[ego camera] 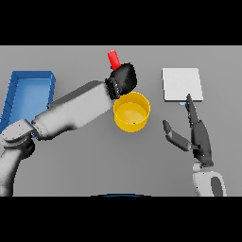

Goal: Pick up the red beaker and tilt it to pour out 1 green nut into yellow bowl. Pick up the yellow bowl and place it on the metallic measuring scale.

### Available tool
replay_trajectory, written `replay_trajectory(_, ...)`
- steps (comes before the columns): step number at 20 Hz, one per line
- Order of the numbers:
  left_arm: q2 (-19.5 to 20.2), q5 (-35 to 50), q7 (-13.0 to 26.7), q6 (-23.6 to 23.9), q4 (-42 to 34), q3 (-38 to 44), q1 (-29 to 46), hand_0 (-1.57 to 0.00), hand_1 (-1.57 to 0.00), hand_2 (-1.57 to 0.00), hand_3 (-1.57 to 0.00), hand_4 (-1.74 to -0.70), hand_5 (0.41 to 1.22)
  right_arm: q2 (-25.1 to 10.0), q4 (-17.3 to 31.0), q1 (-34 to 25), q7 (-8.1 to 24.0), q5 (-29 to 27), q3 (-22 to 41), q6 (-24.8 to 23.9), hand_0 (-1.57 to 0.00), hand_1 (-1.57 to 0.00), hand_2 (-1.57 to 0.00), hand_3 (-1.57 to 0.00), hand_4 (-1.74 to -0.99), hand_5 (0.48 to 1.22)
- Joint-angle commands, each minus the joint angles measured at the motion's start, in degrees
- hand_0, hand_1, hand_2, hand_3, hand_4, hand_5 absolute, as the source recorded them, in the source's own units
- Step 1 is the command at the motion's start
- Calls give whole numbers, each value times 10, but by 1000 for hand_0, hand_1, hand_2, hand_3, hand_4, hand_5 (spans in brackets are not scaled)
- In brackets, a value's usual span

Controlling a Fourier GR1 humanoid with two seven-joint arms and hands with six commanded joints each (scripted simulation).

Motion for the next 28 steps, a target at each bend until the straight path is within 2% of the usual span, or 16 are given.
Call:
replay_trajectory(1,-2,-6,-8,2,2,-10,-10,-1571,-1571,-1571,-1571,-1735,1221,-2,-1,2,-2,2,-2,-3,1,1,1,1,-1165,626)
replay_trajectory(5,-11,-30,-11,11,21,-54,-33,-1571,-1571,-1571,-1571,-1731,1221,-11,5,-2,-2,11,-3,-4,1,1,1,1,-1159,632)
replay_trajectory(10,-36,-43,-13,11,36,-95,-61,-1571,-1571,-1571,-1571,-1720,1221,-4,5,5,-6,13,-2,-9,1,1,1,1,-1151,634)
replay_trajectory(13,-25,-37,-43,13,46,-104,-98,-1571,-1571,-1571,-1571,-1721,1221,-6,5,-2,-7,-4,-9,-3,1,1,1,1,-1153,636)
replay_trajectory(16,-13,-38,-43,32,86,-101,-157,-1571,-1571,-1571,-1571,-1722,1221,0,6,2,-23,0,-1,-1,1,1,1,1,-1150,649)
replay_trajectory(17,-5,-27,-48,38,98,-92,-174,-1571,-1571,-1571,-1571,-1725,1221,-2,5,8,-30,5,2,0,1,1,1,1,-1154,654)
replay_trajectory(19,16,-3,-51,67,128,-66,-203,-1571,-1571,-1571,-1179,-1731,1221,-1,1,8,-30,8,5,-1,1,1,1,1,-1160,660)
replay_trajectory(20,23,14,-33,70,153,-45,-221,-1571,-1571,-1571,-1257,-1726,1221,-3,1,3,-22,11,7,0,1,1,1,1,-1160,663)
replay_trajectory(21,27,37,-32,67,179,-24,-239,-1571,-1571,-1571,-1320,-1727,1221,-1,8,-4,-16,10,5,-3,1,1,1,1,-1161,661)
replay_trajectory(22,39,66,-28,78,203,5,-250,-1571,-1571,-1571,-1370,-1727,1221,0,5,3,-26,1,5,4,1,1,1,1,-1160,661)
replay_trajectory(23,42,97,-15,77,231,34,-260,-1571,-1571,-1571,-1410,-1729,1221,0,7,-4,-20,-3,1,4,1,1,1,1,-1156,658)
replay_trajectory(25,67,187,8,81,271,115,-267,-1571,-1571,-1571,-1468,-1734,1221,0,14,-12,-13,20,5,-13,1,1,1,1,-1146,641)
replay_trajectory(26,80,234,30,87,292,156,-263,-1571,-1571,-1571,-1427,-1735,1221,0,15,-12,-16,34,11,-18,1,1,1,1,-1140,637)
replay_trajectory(28,110,312,47,98,324,217,-261,-1571,-1571,-1571,-1402,-1737,1221,-3,19,-16,-18,30,9,-15,1,1,1,1,-1142,630)
